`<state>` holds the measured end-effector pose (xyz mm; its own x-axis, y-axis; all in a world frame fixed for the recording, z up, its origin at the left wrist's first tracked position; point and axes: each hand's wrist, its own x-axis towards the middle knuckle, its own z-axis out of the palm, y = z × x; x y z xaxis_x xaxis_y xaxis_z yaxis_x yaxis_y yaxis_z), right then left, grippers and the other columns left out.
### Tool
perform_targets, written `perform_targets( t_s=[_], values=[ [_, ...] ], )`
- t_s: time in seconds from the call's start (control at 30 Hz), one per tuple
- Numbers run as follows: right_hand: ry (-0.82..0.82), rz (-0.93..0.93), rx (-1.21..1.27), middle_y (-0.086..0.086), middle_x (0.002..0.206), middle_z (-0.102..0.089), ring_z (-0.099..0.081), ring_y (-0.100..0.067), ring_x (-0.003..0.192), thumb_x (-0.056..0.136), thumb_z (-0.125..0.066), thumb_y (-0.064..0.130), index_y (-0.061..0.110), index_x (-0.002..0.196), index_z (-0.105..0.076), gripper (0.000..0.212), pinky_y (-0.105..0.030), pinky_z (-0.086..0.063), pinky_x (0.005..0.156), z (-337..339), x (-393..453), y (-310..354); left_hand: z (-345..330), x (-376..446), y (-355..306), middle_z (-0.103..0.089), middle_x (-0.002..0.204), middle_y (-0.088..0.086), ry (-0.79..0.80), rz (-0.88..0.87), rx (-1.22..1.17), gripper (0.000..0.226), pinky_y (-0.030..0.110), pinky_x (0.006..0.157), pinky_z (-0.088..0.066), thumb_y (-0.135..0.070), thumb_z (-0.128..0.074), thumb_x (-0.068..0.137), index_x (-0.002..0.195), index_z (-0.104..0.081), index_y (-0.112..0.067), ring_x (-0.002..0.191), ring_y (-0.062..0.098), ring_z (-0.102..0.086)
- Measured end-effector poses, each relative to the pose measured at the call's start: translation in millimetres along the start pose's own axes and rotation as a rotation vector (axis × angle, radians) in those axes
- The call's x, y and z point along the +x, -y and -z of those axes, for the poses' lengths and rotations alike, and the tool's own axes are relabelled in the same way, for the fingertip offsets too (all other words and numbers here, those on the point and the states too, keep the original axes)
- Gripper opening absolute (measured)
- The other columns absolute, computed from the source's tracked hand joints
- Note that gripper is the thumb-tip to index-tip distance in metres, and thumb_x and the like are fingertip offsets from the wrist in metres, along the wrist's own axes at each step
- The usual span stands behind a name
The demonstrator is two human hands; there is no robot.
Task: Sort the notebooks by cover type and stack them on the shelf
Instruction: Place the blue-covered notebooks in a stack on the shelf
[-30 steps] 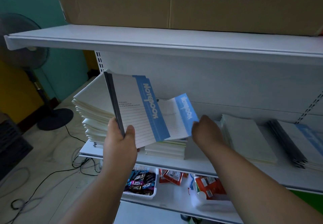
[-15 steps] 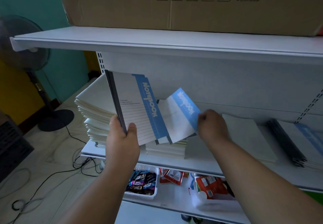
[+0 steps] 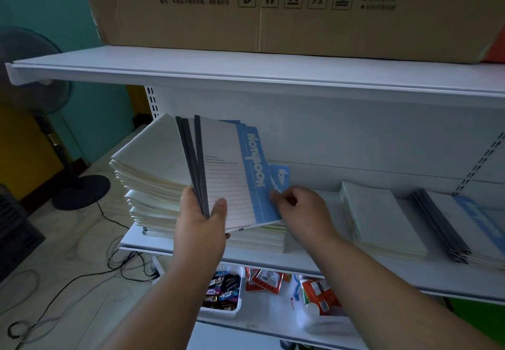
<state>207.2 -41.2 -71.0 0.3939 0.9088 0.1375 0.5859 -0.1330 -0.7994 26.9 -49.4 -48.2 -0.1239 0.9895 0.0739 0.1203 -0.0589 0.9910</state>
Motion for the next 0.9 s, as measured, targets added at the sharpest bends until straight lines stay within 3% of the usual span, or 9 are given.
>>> perform_targets(
  t_s=[0.1, 0.2, 0.33, 0.43, 0.53, 0.6, 0.67, 0.8, 0.9],
  values=[
    [0.018, -0.070, -0.273, 0.002, 0.095, -0.066, -0.064, -0.021, 0.090, 0.091, -0.048, 0.065, 0.018, 0.095, -0.063, 0.049, -0.027, -0.041, 0.068, 1.0, 22.7, -15.7, 3.5, -2.4, 3.3, -0.067, 0.099, -0.016, 0.003, -0.020, 0.018, 0.023, 0.004, 0.046, -0.042, -0.014, -0.058, 0.099, 0.114, -0.052, -0.030, 0.082, 0.001, -0.062],
    [0.162, -0.119, -0.405, -0.005, 0.116, -0.067, -0.064, -0.025, 0.105, 0.087, -0.060, 0.057, 0.017, 0.117, -0.064, 0.050, -0.029, -0.047, 0.080, -5.3, 40.4, -27.2, 6.2, -2.6, 7.7, -0.069, 0.097, -0.016, -0.014, -0.006, 0.026, 0.024, 0.010, 0.047, -0.046, -0.016, -0.059, 0.098, 0.114, -0.053, -0.033, 0.083, 0.005, -0.065],
    [0.181, -0.159, -0.501, -0.011, 0.115, -0.066, -0.062, -0.030, 0.107, 0.089, -0.064, 0.047, 0.011, 0.114, -0.062, 0.043, -0.029, -0.040, 0.074, 0.5, 50.8, -26.1, 10.2, 0.4, 11.9, -0.068, 0.090, -0.016, -0.044, -0.012, 0.054, 0.020, 0.028, 0.058, -0.055, -0.019, -0.059, 0.098, 0.108, -0.052, -0.036, 0.081, 0.012, -0.067],
    [0.138, -0.130, -0.518, -0.014, 0.109, -0.066, -0.062, -0.032, 0.104, 0.090, -0.062, 0.038, 0.010, 0.102, -0.061, 0.031, -0.029, -0.041, 0.074, 2.2, 55.8, -33.3, 10.3, 1.8, 11.5, -0.067, 0.090, -0.015, -0.058, -0.015, 0.045, 0.020, 0.029, 0.057, -0.054, -0.019, -0.059, 0.098, 0.107, -0.052, -0.036, 0.081, 0.011, -0.066],
    [0.068, -0.153, -0.277, -0.003, 0.073, -0.055, -0.055, -0.025, 0.078, 0.089, -0.062, 0.028, 0.016, 0.075, -0.052, 0.021, -0.027, -0.034, 0.056, 3.9, 56.0, -37.9, 8.3, 2.8, 11.4, -0.067, 0.092, -0.016, -0.077, -0.030, 0.024, 0.021, 0.033, 0.064, -0.054, -0.019, -0.059, 0.098, 0.108, -0.052, -0.037, 0.085, 0.011, -0.065],
    [-0.032, -0.192, -0.075, -0.003, 0.070, -0.052, -0.056, -0.026, 0.074, 0.089, -0.062, 0.024, 0.015, 0.074, -0.050, 0.021, -0.031, -0.044, 0.058, 9.5, 55.3, -42.2, 6.0, 3.0, 11.0, -0.067, 0.093, -0.017, -0.091, -0.034, 0.014, 0.022, 0.035, 0.067, -0.053, -0.020, -0.059, 0.098, 0.111, -0.053, -0.037, 0.086, 0.010, -0.064],
    [-0.097, -0.230, 0.008, -0.007, 0.076, -0.057, -0.062, -0.032, 0.079, 0.090, -0.061, 0.024, 0.012, 0.081, -0.053, 0.018, -0.043, -0.055, 0.070, 16.7, 51.7, -44.9, 1.1, 2.9, 10.1, -0.067, 0.090, -0.017, -0.101, -0.033, -0.016, 0.022, 0.030, 0.063, -0.050, -0.018, -0.058, 0.099, 0.109, -0.052, -0.037, 0.081, 0.006, -0.064],
    [0.084, -0.203, -0.172, -0.011, 0.077, -0.066, -0.065, -0.031, 0.079, 0.088, -0.062, 0.028, 0.010, 0.079, -0.061, 0.020, -0.033, -0.049, 0.068, 10.5, 41.9, -46.7, -18.3, -3.1, 5.8, -0.066, 0.095, -0.018, -0.065, -0.019, -0.077, 0.024, 0.013, 0.055, -0.042, -0.017, -0.057, 0.099, 0.113, -0.051, -0.036, 0.080, 0.000, -0.062],
    [0.123, -0.243, -0.152, -0.020, 0.096, -0.071, -0.067, -0.035, 0.094, 0.093, -0.054, 0.028, 0.006, 0.092, -0.067, 0.026, -0.036, -0.053, 0.082, 8.2, 37.9, -45.4, -36.2, -8.0, 5.7, -0.066, 0.099, -0.018, -0.001, 0.011, -0.125, 0.024, 0.006, 0.050, -0.044, -0.017, -0.057, 0.100, 0.115, -0.052, -0.034, 0.085, -0.001, -0.062]
  ],
)
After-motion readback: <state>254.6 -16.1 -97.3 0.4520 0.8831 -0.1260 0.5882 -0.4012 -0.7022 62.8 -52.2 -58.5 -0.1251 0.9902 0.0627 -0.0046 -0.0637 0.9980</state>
